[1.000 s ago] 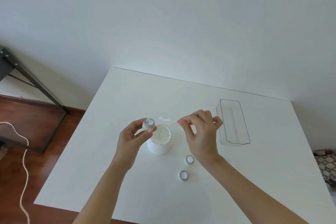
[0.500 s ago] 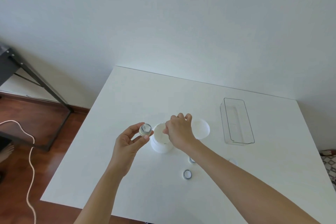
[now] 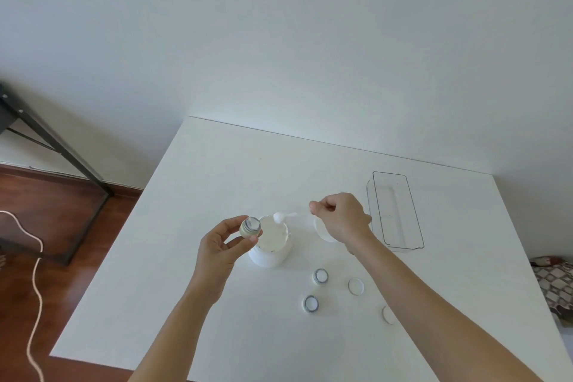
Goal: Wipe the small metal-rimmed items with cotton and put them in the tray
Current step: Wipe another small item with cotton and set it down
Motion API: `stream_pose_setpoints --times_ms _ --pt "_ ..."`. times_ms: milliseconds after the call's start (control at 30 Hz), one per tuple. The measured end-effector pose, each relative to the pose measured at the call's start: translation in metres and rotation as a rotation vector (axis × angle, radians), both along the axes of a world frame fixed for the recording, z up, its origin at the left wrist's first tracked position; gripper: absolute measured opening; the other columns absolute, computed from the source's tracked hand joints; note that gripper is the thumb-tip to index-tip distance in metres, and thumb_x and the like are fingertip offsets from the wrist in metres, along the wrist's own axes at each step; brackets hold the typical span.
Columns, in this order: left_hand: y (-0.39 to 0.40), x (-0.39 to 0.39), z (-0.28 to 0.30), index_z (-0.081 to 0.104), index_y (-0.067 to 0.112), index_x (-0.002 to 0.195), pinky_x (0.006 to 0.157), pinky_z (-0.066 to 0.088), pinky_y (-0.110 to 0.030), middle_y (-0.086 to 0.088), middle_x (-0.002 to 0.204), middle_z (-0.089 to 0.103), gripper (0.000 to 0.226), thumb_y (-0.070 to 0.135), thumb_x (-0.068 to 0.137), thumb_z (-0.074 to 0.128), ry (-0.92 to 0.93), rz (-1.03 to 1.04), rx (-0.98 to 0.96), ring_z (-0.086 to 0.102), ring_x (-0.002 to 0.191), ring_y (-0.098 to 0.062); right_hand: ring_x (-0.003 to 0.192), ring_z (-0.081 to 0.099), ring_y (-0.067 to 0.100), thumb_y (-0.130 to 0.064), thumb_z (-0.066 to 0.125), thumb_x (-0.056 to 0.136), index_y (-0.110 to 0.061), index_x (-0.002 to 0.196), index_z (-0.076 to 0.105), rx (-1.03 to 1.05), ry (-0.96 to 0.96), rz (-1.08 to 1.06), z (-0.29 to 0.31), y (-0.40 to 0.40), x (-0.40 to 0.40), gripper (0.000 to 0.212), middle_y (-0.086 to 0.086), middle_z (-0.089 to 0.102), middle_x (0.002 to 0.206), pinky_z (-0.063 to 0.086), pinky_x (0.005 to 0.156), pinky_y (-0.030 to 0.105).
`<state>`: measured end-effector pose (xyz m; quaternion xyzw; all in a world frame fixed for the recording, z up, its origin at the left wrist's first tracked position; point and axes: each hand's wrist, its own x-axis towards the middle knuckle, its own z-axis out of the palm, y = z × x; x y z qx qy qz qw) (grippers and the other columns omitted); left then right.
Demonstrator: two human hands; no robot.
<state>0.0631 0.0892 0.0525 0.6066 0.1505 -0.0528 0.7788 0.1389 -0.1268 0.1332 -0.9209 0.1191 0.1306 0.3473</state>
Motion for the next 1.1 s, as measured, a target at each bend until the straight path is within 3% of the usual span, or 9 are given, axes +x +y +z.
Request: stream_pose_setpoints --times_ms 100,200,333,400,500,667,933,1100 --pt "-0.009 0.005 0.004 0.07 0.011 0.111 0.102 0.05 -0.04 -0.004 0.111 0.077 0.032 -0.001 0.083 0.077 0.011 -0.008 0.021 0.075 0.103 -0.025 0.06 0.047 0.01 -0.036 0.063 0.09 -0.01 0.074 0.067 0.1 -0.074 -0.04 0.013 0.001 -0.005 0.031 -0.01 0.045 0.053 0.023 0.077 0.034" --pt "-0.017 0.01 0.009 0.069 0.012 0.108 0.1 0.049 -0.039 -0.009 0.114 0.075 0.034 0.001 0.079 0.082 0.011 -0.002 0.034 0.075 0.102 -0.025 0.065 0.052 0.004 -0.037 0.063 0.09 -0.02 0.068 0.063 0.096 -0.233 -0.017 0.02 0.008 -0.013 0.027 -0.012 0.051 0.058 0.022 0.077 0.033" --pt "-0.023 0.014 0.014 0.069 0.012 0.105 0.093 0.051 -0.036 -0.006 0.112 0.075 0.039 0.009 0.07 0.086 0.003 0.033 0.033 0.076 0.099 -0.022 0.081 0.055 0.011 -0.034 0.065 0.089 -0.03 0.068 0.058 -0.012 -0.508 0.068 0.015 0.018 -0.025 0.022 -0.011 0.058 0.076 0.015 0.075 0.029" --pt "-0.025 0.015 0.015 0.069 0.012 0.104 0.089 0.051 -0.034 0.0 0.107 0.076 0.037 0.005 0.072 0.086 0.001 0.051 0.038 0.076 0.096 -0.019 0.08 0.053 0.012 -0.031 0.067 0.087 -0.027 0.069 0.062 -0.09 -0.639 0.117 0.01 0.021 -0.029 0.019 -0.012 0.054 0.075 0.015 0.075 0.029" --pt "-0.027 0.016 0.017 0.069 0.014 0.101 0.088 0.052 -0.034 0.007 0.101 0.077 0.041 0.016 0.065 0.088 0.006 0.079 0.044 0.077 0.094 -0.017 0.08 0.053 0.014 -0.03 0.068 0.086 -0.026 0.07 0.066 -0.208 -0.847 0.205 0.003 0.021 -0.032 0.017 -0.012 0.055 0.075 0.017 0.08 0.029" --pt "-0.027 0.016 0.018 0.068 0.013 0.102 0.079 0.051 -0.027 0.006 0.099 0.077 0.041 0.015 0.067 0.089 0.01 0.104 0.049 0.077 0.09 -0.016 0.08 0.05 0.015 -0.032 0.062 0.092 -0.024 0.071 0.066 -0.368 -1.134 0.37 -0.005 0.018 -0.038 0.023 -0.01 0.056 0.072 0.024 0.078 0.035" --pt "-0.029 0.018 0.018 0.067 0.012 0.103 0.067 0.054 -0.015 0.003 0.1 0.078 0.035 0.004 0.074 0.086 0.0 0.129 0.05 0.077 0.088 -0.015 0.073 0.055 0.017 -0.03 0.061 0.093 -0.023 0.068 0.067 -0.444 -1.25 0.44 -0.004 0.015 -0.049 0.027 -0.01 0.056 0.069 0.024 0.075 0.035" --pt "-0.026 0.018 0.018 0.066 0.011 0.103 0.078 0.054 -0.024 0.003 0.101 0.077 0.036 0.001 0.074 0.086 0.01 0.139 0.041 0.077 0.089 -0.015 0.076 0.053 0.015 -0.031 0.064 0.091 -0.023 0.068 0.067 -0.386 -1.239 0.386 -0.004 0.011 -0.052 0.024 -0.01 0.056 0.07 0.023 0.076 0.035"
